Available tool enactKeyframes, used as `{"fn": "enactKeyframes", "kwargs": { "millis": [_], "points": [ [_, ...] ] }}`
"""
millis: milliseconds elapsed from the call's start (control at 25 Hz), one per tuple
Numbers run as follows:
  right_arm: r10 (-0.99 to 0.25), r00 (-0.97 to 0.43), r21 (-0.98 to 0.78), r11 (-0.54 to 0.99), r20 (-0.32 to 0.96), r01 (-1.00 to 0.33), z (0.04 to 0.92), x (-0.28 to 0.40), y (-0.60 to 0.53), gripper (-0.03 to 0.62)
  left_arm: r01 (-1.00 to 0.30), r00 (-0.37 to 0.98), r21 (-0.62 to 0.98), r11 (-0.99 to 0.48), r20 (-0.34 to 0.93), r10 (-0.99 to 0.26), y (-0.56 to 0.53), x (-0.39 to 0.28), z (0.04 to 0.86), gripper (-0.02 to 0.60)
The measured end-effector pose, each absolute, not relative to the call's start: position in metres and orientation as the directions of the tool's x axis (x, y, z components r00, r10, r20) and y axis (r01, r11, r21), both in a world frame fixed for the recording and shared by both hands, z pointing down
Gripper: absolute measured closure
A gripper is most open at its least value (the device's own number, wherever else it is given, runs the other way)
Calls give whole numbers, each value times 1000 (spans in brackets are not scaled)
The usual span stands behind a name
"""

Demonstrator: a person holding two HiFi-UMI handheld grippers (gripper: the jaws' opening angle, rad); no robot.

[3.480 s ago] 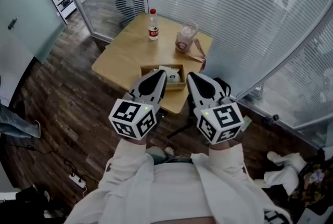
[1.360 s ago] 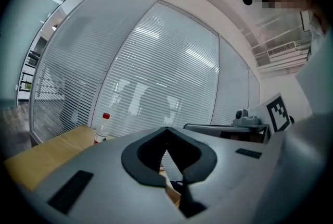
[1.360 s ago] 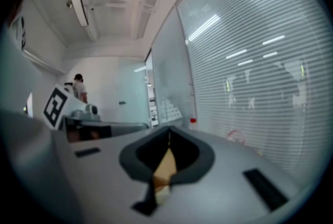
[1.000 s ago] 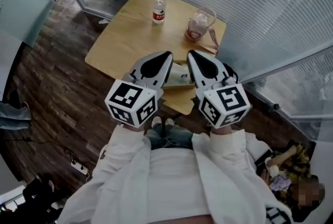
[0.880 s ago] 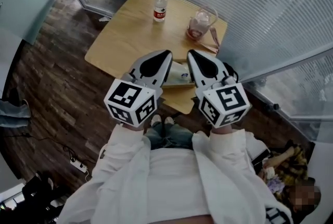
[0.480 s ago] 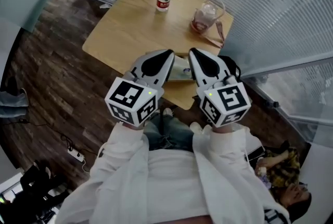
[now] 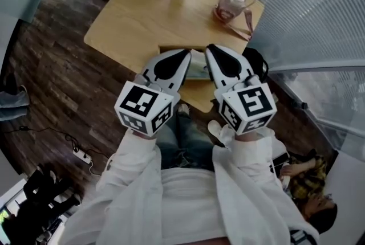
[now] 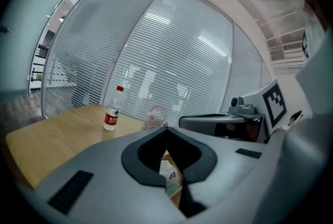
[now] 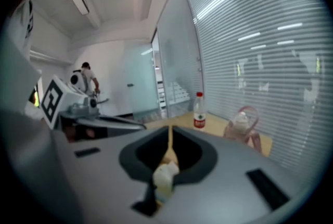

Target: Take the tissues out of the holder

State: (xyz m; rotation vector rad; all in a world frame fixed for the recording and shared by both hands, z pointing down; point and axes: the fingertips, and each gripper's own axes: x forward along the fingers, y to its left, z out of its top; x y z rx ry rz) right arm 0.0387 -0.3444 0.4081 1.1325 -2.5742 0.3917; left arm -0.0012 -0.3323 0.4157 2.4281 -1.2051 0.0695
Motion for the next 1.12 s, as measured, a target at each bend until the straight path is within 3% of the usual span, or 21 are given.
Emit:
{"fn": "enactKeyframes", "kwargs": {
  "millis": [440, 1120],
  "points": [
    [-606, -645, -144, 668, 466, -731, 457, 25, -328, 579, -790, 602, 370, -489, 310, -736, -322, -6, 455, 572],
    [-507, -656, -185, 695, 559, -695, 508, 3, -306, 494, -793, 585, 430, -431, 342, -736, -306, -19, 493, 572]
  ]
}}
